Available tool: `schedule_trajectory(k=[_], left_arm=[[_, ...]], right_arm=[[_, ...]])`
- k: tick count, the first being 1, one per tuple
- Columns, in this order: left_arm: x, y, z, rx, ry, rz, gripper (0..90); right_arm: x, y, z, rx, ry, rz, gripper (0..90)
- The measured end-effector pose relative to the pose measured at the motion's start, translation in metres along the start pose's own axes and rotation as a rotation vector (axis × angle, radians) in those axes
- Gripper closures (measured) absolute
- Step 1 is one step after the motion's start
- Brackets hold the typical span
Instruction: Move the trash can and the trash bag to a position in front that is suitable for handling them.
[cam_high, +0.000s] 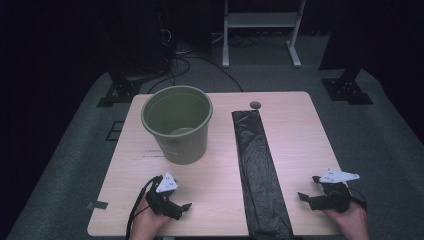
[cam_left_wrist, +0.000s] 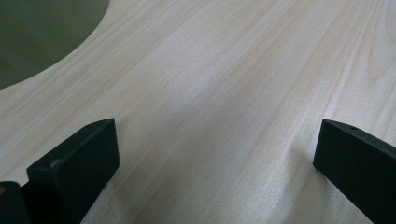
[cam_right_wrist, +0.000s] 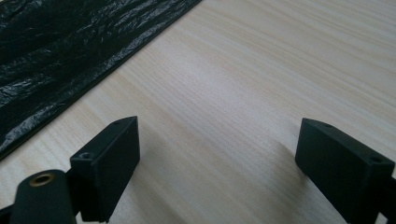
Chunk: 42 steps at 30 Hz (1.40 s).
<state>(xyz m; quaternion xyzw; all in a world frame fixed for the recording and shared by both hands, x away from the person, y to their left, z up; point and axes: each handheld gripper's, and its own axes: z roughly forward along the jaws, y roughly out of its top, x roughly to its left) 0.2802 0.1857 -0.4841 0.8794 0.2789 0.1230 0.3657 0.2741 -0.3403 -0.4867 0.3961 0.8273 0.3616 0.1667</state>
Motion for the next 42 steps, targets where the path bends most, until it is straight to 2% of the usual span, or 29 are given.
schedule_trajectory(k=[4,12,19,22,27,35,40,42], left_arm=[[0.000,0.000,0.000,0.000,0.000,0.000,0.0],[0.000,0.000,0.000,0.000,0.002,-0.001,0.0],[-0.001,0.000,0.000,0.001,0.005,-0.004,0.0],[-0.001,0.000,0.000,0.001,0.005,-0.004,0.0],[-0.001,0.000,0.000,0.001,0.005,-0.004,0.0],[-0.001,0.000,0.000,0.000,0.004,-0.005,0.0],[-0.001,0.000,0.000,0.000,0.004,-0.005,0.0],[-0.001,0.000,0.000,0.000,0.005,-0.004,0.0]], right_arm=[[0.002,0.002,-0.002,-0.010,0.018,0.008,13.1],[0.008,0.010,-0.004,-0.032,0.078,0.024,22.2],[0.021,0.022,0.001,-0.044,0.103,0.004,30.3],[0.027,0.026,0.005,-0.044,0.134,-0.007,37.7],[0.032,0.030,0.007,-0.056,0.159,-0.012,43.6],[0.038,0.032,0.019,-0.027,0.225,-0.012,54.0],[0.041,0.032,0.025,-0.010,0.243,-0.023,55.5],[0.044,0.033,0.027,-0.004,0.243,-0.046,59.3]])
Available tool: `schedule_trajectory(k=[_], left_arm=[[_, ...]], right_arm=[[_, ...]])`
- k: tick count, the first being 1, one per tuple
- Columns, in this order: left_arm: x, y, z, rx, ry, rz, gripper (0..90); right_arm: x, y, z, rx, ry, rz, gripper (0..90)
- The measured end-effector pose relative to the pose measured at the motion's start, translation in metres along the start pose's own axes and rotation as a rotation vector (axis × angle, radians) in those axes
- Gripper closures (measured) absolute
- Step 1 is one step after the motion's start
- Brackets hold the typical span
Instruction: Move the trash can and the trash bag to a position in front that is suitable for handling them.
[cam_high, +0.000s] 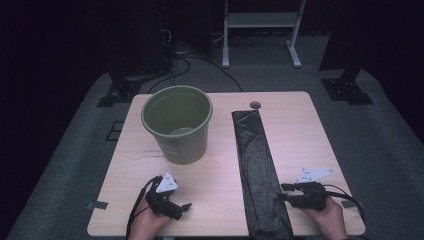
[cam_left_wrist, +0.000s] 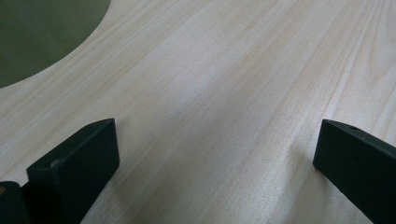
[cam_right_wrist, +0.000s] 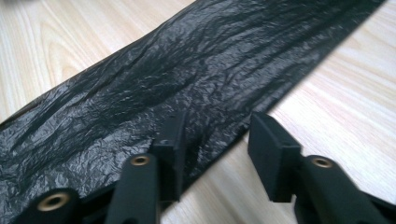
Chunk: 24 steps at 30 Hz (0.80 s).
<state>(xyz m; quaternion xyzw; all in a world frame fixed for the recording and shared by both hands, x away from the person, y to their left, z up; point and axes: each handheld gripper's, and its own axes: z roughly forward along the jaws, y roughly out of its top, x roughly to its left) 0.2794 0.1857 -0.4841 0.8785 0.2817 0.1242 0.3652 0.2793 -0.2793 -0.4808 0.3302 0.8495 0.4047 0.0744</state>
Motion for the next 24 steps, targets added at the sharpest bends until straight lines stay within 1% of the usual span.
schedule_trajectory(k=[1,2,4,5,6,7,9,13,14,16,17,18,20,21,22,24], left_arm=[[0.000,0.000,0.000,0.000,0.000,0.000,0.0],[0.000,0.000,0.000,0.001,0.000,0.000,0.0],[0.000,0.000,0.000,0.001,0.000,0.001,0.0],[0.000,0.000,0.000,0.000,0.000,0.001,0.0],[0.000,0.000,0.000,0.000,0.000,0.000,0.0],[0.000,0.000,0.000,0.000,0.000,0.000,0.0],[0.000,0.000,0.000,0.000,0.000,0.000,0.0],[0.000,0.000,0.000,0.000,0.000,0.000,0.0],[0.000,0.000,0.000,0.000,0.000,0.000,0.0],[0.000,0.000,0.000,0.000,0.000,0.000,0.0],[0.000,0.000,0.000,0.000,0.000,0.000,0.0],[0.000,0.000,0.000,0.000,0.000,0.001,0.0],[0.000,0.000,0.000,0.000,0.000,0.000,0.0],[0.000,0.000,0.000,0.001,0.000,0.001,0.0],[0.000,0.000,0.000,0.000,0.000,0.000,0.0],[0.000,0.000,0.000,0.000,0.000,0.001,0.0]], right_arm=[[0.004,0.002,0.002,0.008,-0.009,-0.028,64.6],[0.004,0.002,0.002,0.008,-0.009,-0.028,64.6],[0.009,0.004,0.005,0.013,-0.021,-0.064,72.0],[0.010,0.003,0.005,0.010,-0.019,-0.065,75.9],[0.008,0.003,0.005,0.014,-0.024,-0.062,83.1],[0.008,0.003,0.005,0.014,-0.024,-0.062,83.1],[0.008,0.003,0.004,0.020,-0.032,-0.060,87.6],[0.007,0.003,0.003,0.027,-0.036,-0.052,89.2],[0.007,0.003,0.001,0.030,-0.051,-0.052,89.3],[0.006,0.003,0.000,0.031,-0.057,-0.052,89.6],[0.004,0.003,-0.003,0.022,-0.074,-0.053,89.6],[0.004,0.003,-0.003,0.022,-0.074,-0.053,89.6],[0.001,0.004,-0.008,0.020,-0.103,-0.058,89.5],[0.001,0.004,-0.008,0.020,-0.103,-0.058,89.5],[-0.001,0.004,-0.010,0.017,-0.109,-0.055,89.6],[-0.007,0.001,-0.013,0.005,-0.111,-0.034,89.6]])
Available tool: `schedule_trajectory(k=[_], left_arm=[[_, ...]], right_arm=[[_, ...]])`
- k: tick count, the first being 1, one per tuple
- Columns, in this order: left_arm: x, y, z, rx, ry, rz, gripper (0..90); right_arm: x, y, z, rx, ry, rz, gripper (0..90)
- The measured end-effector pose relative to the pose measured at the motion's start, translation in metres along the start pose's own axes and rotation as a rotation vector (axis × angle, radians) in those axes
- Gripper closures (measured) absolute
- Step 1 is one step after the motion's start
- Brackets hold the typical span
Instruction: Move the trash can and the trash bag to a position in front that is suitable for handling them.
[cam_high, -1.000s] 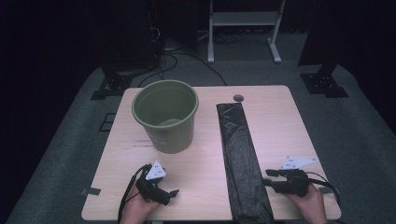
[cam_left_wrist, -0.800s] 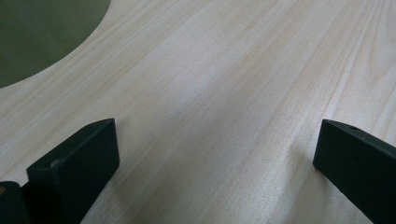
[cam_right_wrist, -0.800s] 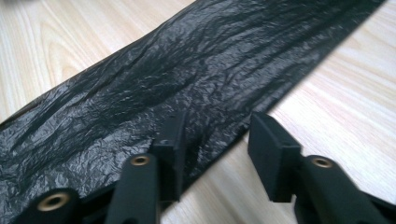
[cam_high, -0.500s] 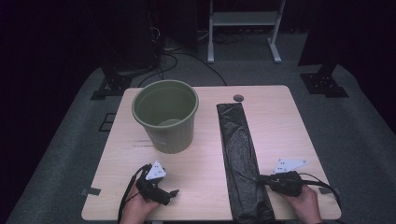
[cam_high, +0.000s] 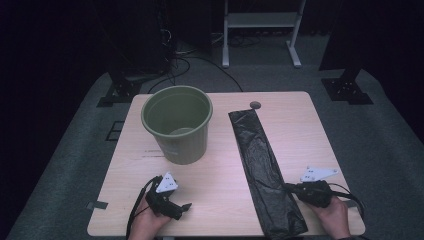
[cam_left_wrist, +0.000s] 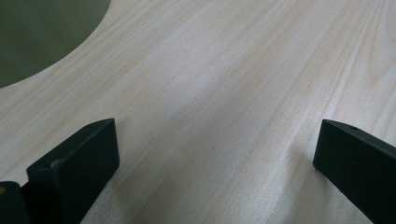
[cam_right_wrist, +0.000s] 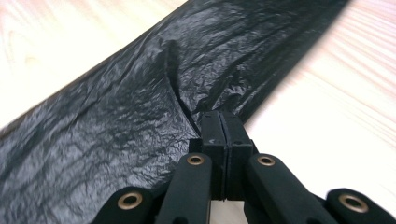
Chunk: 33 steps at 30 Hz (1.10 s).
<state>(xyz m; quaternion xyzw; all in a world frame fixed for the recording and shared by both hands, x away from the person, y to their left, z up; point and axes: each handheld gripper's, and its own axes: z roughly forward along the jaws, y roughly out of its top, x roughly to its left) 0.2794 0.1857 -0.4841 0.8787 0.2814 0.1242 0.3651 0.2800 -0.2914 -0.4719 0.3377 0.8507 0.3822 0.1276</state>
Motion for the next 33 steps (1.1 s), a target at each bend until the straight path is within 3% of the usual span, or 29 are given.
schedule_trajectory(k=[1,9,19,21,23,27,33], left_arm=[[0.000,0.000,0.000,0.000,0.000,0.000,0.0],[0.000,0.000,0.000,0.000,0.000,0.000,0.0],[0.000,0.000,0.000,0.000,0.000,0.000,0.0],[0.000,0.000,0.000,0.000,0.000,0.000,0.0],[0.000,0.000,0.000,0.000,0.000,0.000,0.0],[0.000,0.000,0.000,0.000,0.000,0.000,0.0],[0.000,0.000,0.000,0.001,0.000,0.000,0.0]], right_arm=[[-0.007,-0.003,-0.004,-0.005,-0.019,0.017,89.6],[-0.028,-0.012,-0.020,-0.032,-0.064,0.074,89.6],[-0.039,-0.022,-0.029,-0.005,-0.111,0.096,89.2],[-0.040,-0.022,-0.030,-0.007,-0.112,0.096,87.5],[-0.040,-0.020,-0.032,-0.022,-0.116,0.105,76.7],[-0.039,-0.013,-0.029,-0.033,-0.111,0.102,68.9],[-0.045,0.004,-0.019,-0.041,-0.114,0.090,64.2]])
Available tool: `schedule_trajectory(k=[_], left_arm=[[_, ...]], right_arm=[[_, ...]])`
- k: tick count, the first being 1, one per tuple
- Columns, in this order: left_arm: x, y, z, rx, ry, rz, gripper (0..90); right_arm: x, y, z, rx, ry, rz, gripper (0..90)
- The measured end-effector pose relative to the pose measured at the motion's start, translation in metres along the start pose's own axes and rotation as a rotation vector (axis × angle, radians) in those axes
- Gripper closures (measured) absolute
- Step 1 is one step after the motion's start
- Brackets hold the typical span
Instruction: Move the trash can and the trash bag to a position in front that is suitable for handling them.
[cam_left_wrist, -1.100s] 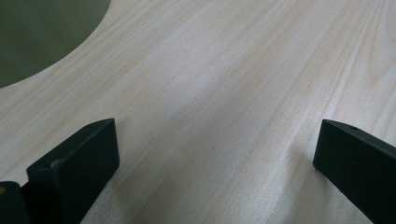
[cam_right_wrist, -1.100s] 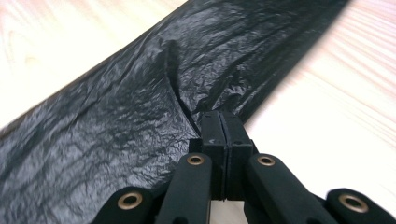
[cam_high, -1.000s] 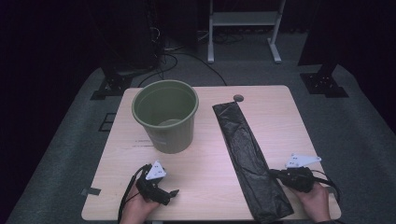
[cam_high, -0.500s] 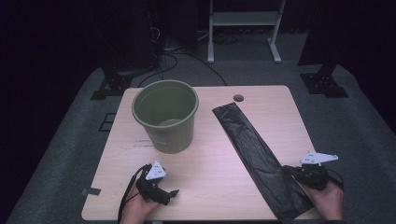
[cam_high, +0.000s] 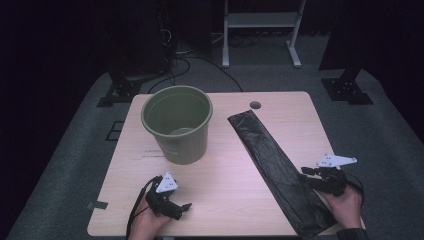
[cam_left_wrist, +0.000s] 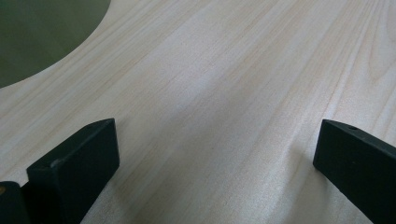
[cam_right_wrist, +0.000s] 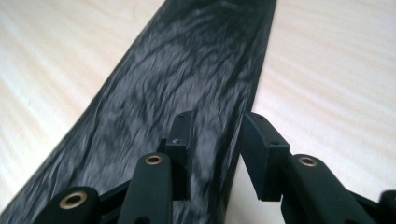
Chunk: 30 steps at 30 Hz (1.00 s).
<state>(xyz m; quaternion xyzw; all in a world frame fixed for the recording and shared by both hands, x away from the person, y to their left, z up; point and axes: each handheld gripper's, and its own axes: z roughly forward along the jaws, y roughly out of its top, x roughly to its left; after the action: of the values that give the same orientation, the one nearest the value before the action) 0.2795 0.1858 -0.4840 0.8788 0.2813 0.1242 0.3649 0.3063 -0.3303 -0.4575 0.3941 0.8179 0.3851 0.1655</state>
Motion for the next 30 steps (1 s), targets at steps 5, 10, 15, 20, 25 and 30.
schedule_trajectory(k=[5,10,15,20,25,30], left_arm=[[0.000,0.000,0.000,0.000,0.000,0.000,0.0],[0.000,0.000,0.000,-0.001,0.000,-0.001,0.0],[0.000,0.000,0.000,-0.001,0.000,0.000,0.0],[0.000,0.000,0.000,0.000,0.000,0.000,0.0],[0.000,0.000,0.000,0.000,0.000,0.000,0.0],[0.000,0.000,0.000,0.000,0.000,0.000,0.0]], right_arm=[[-0.008,0.013,0.013,-0.001,-0.004,0.003,64.4],[-0.017,0.018,0.028,0.007,-0.001,0.019,66.8],[-0.023,0.019,0.041,0.029,-0.005,0.033,71.0],[-0.025,0.019,0.048,0.049,0.008,0.033,77.8],[-0.024,0.018,0.049,0.071,-0.003,0.022,89.8],[-0.026,0.017,0.045,0.076,-0.044,0.017,90.0]])
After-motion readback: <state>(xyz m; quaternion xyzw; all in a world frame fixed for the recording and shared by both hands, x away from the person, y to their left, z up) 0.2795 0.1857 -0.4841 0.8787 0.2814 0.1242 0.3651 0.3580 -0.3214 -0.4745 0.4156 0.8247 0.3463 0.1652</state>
